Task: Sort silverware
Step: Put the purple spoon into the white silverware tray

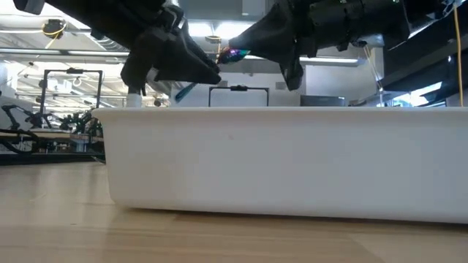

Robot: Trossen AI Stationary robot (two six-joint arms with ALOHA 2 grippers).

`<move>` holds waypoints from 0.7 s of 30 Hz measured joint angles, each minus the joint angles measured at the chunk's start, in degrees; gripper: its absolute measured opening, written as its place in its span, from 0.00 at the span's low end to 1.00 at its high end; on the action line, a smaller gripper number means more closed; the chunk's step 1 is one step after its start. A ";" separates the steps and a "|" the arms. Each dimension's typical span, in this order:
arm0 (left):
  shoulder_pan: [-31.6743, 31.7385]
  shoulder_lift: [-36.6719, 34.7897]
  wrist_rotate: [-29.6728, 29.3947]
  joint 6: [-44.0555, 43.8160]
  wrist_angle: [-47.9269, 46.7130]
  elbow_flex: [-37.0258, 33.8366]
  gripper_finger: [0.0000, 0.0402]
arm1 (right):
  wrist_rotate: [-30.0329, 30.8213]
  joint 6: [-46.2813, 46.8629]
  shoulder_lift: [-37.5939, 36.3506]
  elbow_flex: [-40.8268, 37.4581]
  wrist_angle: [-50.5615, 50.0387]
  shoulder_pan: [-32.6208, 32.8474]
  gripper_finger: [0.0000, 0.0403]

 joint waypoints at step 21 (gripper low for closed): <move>3.15 0.00 17.02 -18.88 -8.04 1.16 0.37 | -8.76 -31.38 0.00 30.32 -59.22 0.05 0.00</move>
